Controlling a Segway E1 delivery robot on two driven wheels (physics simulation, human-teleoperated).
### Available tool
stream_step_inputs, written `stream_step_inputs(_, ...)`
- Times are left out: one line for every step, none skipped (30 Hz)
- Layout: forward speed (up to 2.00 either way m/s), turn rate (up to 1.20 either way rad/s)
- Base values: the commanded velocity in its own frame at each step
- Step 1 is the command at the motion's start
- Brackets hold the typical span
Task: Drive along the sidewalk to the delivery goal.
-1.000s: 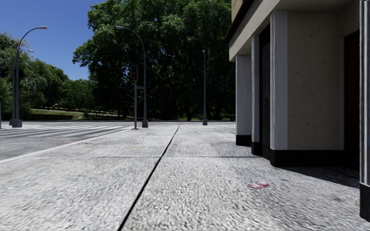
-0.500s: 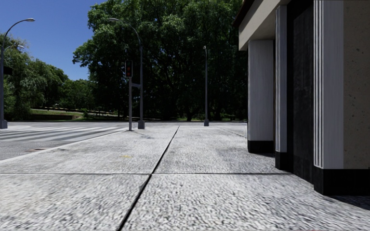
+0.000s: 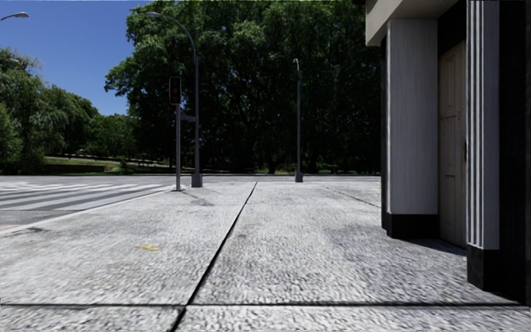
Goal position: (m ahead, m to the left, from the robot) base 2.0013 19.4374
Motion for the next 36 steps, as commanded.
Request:
stream_step_inputs(2.0, 0.0)
stream_step_inputs(2.0, 0.0)
stream_step_inputs(2.0, 0.0)
stream_step_inputs(2.0, 0.0)
stream_step_inputs(2.0, 0.0)
stream_step_inputs(2.0, 0.0)
stream_step_inputs(2.0, 0.0)
stream_step_inputs(2.0, 0.0)
stream_step_inputs(2.0, 0.0)
stream_step_inputs(2.0, 0.0)
stream_step_inputs(2.0, 0.0)
stream_step_inputs(2.0, 0.0)
stream_step_inputs(2.0, 0.0)
stream_step_inputs(2.0, 0.0)
stream_step_inputs(2.0, 0.0)
stream_step_inputs(2.0, 0.0)
stream_step_inputs(2.0, 0.0)
stream_step_inputs(2.0, 0.02)
stream_step_inputs(2.0, 0.02)
stream_step_inputs(2.0, 0.03)
stream_step_inputs(2.0, 0.07)
stream_step_inputs(2.0, 0.15)
stream_step_inputs(2.0, 0.21)
stream_step_inputs(2.0, 0.21)
stream_step_inputs(2.0, 0.24)
stream_step_inputs(2.0, 0.33)
stream_step_inputs(2.0, 0.39)
stream_step_inputs(2.0, 0.39)
stream_step_inputs(2.0, 0.4)
stream_step_inputs(2.0, 0.41)
stream_step_inputs(2.0, 0.41)
stream_step_inputs(2.0, 0.41)
stream_step_inputs(2.0, 0.41)
stream_step_inputs(2.0, 0.41)
stream_step_inputs(2.0, 0.43)
stream_step_inputs(2.0, 0.47)
